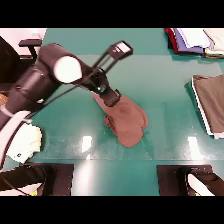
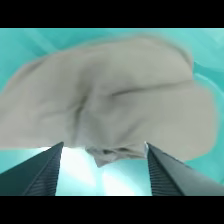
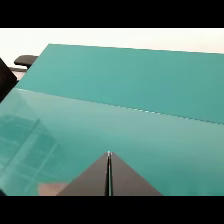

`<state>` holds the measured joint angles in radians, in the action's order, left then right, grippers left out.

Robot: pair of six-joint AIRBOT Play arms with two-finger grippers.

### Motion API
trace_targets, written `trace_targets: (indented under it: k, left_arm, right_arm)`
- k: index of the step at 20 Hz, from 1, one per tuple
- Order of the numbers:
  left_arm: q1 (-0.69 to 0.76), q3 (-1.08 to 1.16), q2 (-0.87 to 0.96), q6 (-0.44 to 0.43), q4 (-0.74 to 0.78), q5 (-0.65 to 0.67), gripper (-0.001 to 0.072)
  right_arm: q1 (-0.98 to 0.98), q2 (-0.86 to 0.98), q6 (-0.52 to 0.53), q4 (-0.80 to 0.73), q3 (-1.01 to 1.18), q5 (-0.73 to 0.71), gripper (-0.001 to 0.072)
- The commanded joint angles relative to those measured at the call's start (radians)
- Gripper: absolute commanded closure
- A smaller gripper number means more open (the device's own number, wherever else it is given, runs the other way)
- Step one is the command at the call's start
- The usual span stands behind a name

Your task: Fold the shirts.

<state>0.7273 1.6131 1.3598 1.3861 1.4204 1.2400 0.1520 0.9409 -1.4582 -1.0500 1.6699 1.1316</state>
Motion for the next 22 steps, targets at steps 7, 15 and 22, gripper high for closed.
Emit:
trace_targets:
  k: [7, 15, 22]
  left_arm:
    - [-0.298, -0.294, -0.073, 0.045, -0.19, 0.021, 0.0109]
    - [-0.296, -0.733, -0.041, -0.14, -0.586, -0.397, 0.0109]
    - [-0.242, -0.732, 0.07, -0.26, -0.716, -0.436, 0.0109]
  right_arm:
    - [0.0, 0.002, 0.0, 0.0, 0.0, 0.002, 0.0694]
    - [0.001, 0.021, 0.0, 0.003, 0.0, 0.05, 0.0694]
    - [0.001, 0.071, -0.001, 0.009, 0.0, 0.102, 0.0694]
